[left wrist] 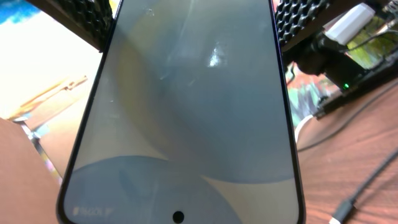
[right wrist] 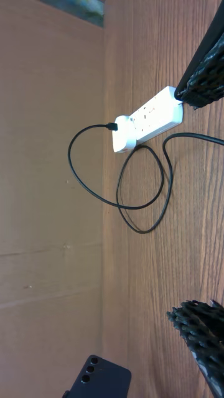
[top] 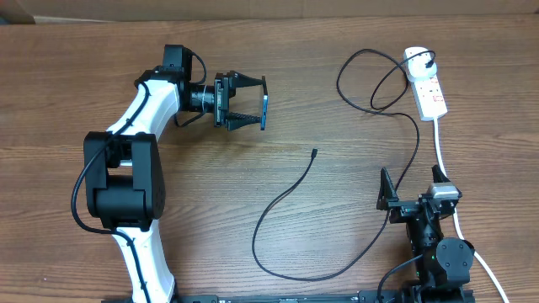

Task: Plug charger to phone and switch on socket
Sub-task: 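Lift the smartphone with the left gripper and tilt it upright, then move the right gripper toward the phone held by the left gripper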

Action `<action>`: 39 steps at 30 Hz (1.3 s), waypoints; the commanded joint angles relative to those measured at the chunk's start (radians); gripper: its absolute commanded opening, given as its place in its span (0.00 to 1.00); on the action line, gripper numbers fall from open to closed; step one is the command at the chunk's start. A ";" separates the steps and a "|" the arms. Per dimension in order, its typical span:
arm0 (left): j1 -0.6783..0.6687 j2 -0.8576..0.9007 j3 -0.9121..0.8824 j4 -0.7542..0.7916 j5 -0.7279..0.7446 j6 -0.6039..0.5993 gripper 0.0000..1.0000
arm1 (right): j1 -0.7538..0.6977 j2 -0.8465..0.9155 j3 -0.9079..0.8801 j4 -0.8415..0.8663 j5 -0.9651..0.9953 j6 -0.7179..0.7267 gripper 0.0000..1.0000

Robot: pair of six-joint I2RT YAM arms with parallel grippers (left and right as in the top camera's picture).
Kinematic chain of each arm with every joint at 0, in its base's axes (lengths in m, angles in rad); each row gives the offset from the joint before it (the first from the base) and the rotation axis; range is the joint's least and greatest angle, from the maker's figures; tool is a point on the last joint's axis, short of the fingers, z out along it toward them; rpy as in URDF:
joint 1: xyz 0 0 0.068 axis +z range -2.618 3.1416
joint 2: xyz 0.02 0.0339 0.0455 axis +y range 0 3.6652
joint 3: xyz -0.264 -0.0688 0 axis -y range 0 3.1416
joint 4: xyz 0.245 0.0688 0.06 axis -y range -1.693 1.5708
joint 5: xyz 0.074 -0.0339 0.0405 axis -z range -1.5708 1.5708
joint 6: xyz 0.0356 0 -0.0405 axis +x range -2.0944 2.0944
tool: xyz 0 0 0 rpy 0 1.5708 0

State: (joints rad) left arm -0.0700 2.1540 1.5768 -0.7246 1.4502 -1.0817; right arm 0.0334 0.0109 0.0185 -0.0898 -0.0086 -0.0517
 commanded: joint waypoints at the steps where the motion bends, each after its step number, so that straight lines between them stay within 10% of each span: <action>1: 0.003 -0.038 -0.001 0.003 -0.028 0.034 0.69 | 0.005 -0.008 -0.011 0.006 0.003 0.002 1.00; 33: 0.011 -0.180 -0.001 -0.110 -0.063 0.155 0.68 | 0.005 -0.008 -0.011 0.010 0.001 0.003 1.00; 39: 0.011 -0.182 -0.001 -0.117 0.034 0.114 0.68 | 0.005 -0.008 -0.011 0.034 -0.302 0.003 1.00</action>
State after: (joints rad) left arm -0.0692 2.0071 1.5742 -0.8421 1.3785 -0.9405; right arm 0.0334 0.0109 0.0185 -0.0715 -0.1120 -0.0509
